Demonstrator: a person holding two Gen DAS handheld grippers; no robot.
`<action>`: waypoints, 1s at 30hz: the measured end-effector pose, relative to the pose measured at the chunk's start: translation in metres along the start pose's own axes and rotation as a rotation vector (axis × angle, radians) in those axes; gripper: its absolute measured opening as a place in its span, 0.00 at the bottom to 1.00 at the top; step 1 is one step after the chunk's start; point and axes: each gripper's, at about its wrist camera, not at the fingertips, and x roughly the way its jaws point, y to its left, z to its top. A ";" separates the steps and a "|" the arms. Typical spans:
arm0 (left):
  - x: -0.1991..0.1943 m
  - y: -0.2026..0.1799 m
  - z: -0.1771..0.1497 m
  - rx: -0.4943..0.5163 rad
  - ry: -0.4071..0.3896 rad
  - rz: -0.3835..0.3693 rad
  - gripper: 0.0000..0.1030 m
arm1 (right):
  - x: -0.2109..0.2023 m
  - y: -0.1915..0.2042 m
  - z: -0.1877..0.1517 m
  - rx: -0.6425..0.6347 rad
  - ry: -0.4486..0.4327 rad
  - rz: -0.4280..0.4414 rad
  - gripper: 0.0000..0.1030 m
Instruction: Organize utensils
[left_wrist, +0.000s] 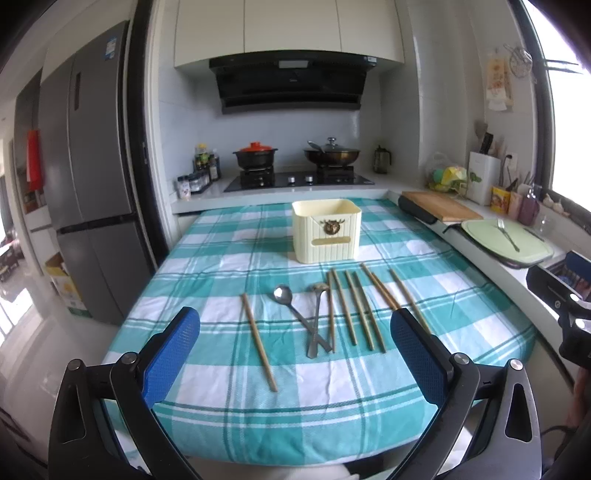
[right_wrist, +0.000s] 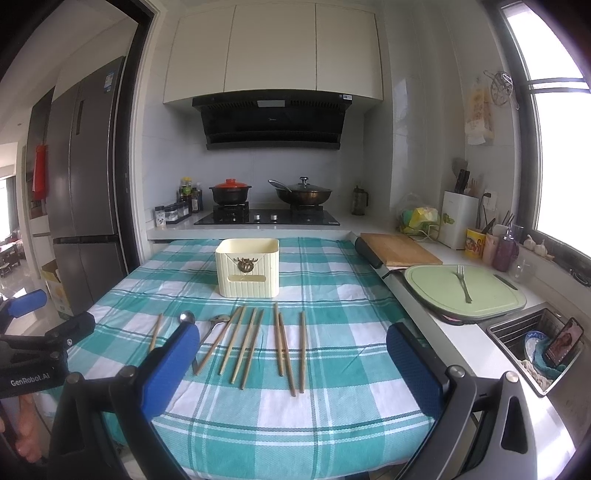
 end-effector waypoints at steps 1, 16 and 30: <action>0.000 -0.001 0.000 0.002 -0.001 0.000 1.00 | 0.000 0.000 0.000 0.000 0.000 0.000 1.00; 0.002 -0.001 -0.001 0.004 0.018 -0.014 1.00 | 0.000 -0.002 0.000 0.001 0.001 0.001 1.00; 0.025 0.024 -0.007 -0.110 0.111 -0.058 1.00 | 0.007 -0.005 -0.001 0.004 0.013 0.013 1.00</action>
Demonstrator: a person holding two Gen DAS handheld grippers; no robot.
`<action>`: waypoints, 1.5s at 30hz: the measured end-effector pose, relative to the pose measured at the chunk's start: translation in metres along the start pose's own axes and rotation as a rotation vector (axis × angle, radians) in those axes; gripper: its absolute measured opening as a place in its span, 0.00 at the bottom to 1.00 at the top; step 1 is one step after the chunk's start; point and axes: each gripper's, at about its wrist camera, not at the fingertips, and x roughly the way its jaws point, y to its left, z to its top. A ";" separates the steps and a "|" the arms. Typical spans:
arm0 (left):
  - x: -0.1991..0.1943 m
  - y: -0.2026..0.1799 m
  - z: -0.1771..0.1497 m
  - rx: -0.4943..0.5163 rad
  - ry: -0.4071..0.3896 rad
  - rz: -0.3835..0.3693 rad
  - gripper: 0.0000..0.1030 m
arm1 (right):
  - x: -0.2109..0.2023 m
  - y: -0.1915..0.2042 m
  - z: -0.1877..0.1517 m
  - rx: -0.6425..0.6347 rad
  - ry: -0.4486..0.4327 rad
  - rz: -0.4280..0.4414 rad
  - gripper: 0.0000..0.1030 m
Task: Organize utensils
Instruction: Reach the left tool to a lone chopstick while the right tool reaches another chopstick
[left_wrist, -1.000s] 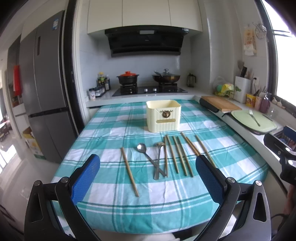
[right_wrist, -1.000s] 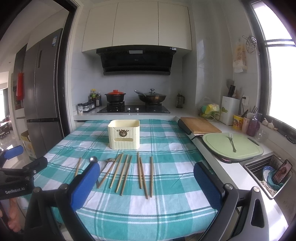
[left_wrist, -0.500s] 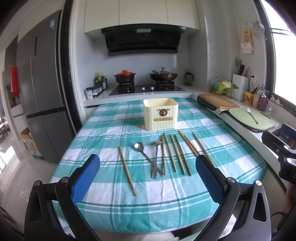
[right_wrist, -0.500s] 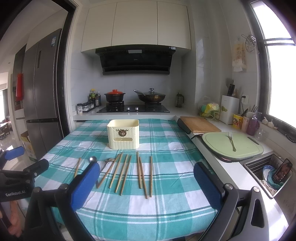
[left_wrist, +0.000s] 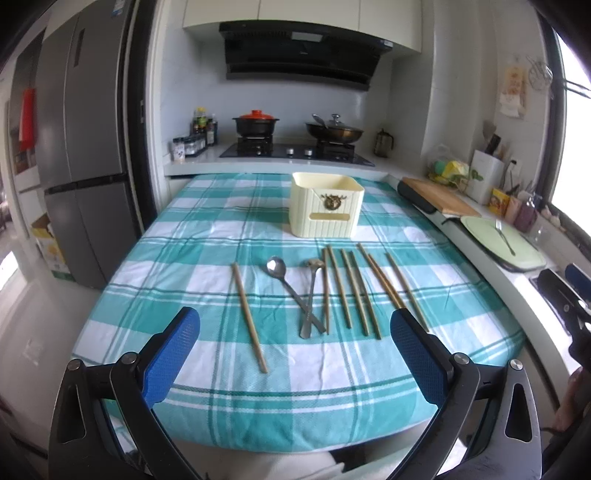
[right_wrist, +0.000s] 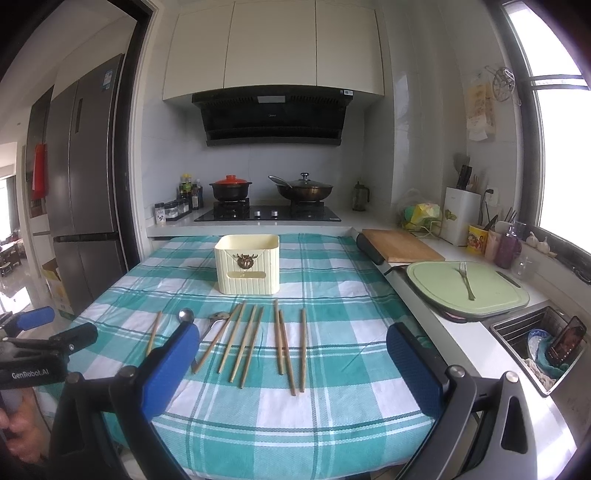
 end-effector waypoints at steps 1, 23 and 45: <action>0.002 0.002 0.001 -0.004 0.003 0.002 1.00 | 0.001 -0.001 0.001 0.007 -0.004 0.007 1.00; 0.136 0.051 0.004 -0.019 0.256 0.033 1.00 | 0.141 -0.057 -0.023 -0.011 0.326 0.028 1.00; 0.262 0.097 0.002 -0.065 0.509 0.101 0.91 | 0.274 -0.084 -0.043 0.184 0.592 0.173 0.82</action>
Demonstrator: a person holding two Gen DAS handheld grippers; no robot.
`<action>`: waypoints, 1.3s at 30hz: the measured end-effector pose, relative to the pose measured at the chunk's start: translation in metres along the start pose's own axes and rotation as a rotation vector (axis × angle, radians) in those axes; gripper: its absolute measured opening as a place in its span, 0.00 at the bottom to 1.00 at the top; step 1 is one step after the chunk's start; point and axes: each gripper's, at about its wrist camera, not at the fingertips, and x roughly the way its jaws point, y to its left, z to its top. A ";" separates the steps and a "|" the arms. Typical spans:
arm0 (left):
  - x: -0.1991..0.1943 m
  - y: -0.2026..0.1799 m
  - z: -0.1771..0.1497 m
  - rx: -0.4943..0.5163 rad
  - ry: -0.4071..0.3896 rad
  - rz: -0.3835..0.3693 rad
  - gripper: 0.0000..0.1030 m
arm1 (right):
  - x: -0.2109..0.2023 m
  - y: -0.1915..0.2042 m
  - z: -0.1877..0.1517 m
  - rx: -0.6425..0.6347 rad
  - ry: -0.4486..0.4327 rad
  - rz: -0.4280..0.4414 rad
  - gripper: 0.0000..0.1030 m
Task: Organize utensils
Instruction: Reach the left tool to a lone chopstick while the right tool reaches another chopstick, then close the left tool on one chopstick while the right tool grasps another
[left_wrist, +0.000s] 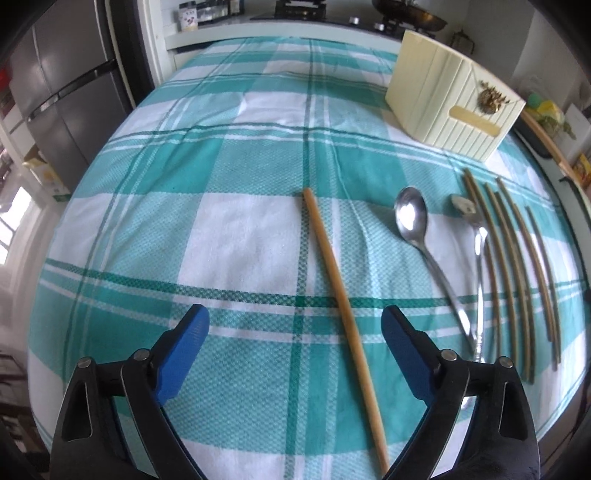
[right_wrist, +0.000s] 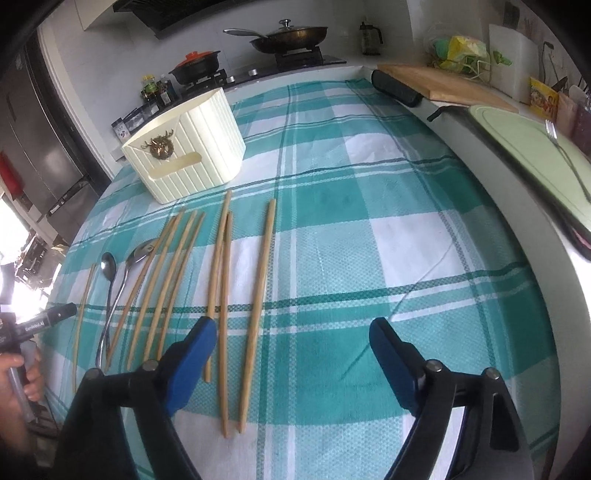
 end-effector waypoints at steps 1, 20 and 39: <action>0.002 0.000 0.000 0.005 0.007 0.004 0.91 | 0.006 0.000 0.004 0.001 0.011 0.010 0.78; 0.030 -0.020 0.049 0.108 0.060 -0.022 0.43 | 0.111 0.041 0.088 -0.230 0.201 -0.068 0.20; -0.051 -0.013 0.073 0.055 -0.183 -0.137 0.04 | 0.046 0.049 0.120 -0.136 0.033 0.098 0.07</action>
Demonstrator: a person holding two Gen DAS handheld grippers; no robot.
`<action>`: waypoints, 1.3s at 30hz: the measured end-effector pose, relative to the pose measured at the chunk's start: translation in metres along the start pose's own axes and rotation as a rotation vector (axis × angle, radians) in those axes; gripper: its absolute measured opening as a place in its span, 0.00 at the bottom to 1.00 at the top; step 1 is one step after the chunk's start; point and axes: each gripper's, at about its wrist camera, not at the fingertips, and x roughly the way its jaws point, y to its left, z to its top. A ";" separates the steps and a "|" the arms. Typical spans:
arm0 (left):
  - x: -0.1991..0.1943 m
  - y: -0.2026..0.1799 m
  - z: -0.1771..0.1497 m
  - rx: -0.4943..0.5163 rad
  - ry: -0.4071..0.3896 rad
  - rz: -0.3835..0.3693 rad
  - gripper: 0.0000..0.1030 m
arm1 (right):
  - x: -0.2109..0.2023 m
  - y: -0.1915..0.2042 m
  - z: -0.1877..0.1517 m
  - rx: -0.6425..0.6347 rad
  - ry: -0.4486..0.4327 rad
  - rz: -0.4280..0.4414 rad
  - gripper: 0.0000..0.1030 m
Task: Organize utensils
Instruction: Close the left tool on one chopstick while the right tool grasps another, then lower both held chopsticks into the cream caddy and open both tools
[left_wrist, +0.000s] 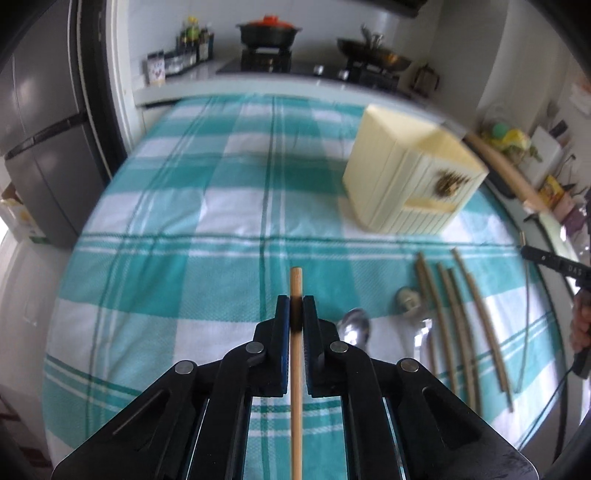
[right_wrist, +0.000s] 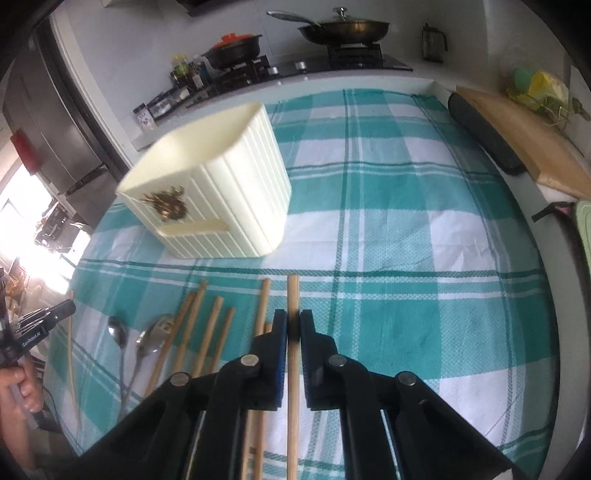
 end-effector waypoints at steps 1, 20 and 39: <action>-0.013 -0.002 0.002 0.005 -0.025 -0.012 0.04 | -0.012 0.005 0.001 -0.007 -0.023 0.012 0.07; -0.123 -0.037 0.050 0.061 -0.294 -0.173 0.04 | -0.166 0.074 -0.003 -0.149 -0.415 0.028 0.07; -0.078 -0.090 0.218 0.047 -0.471 -0.184 0.04 | -0.133 0.116 0.180 -0.209 -0.642 0.051 0.07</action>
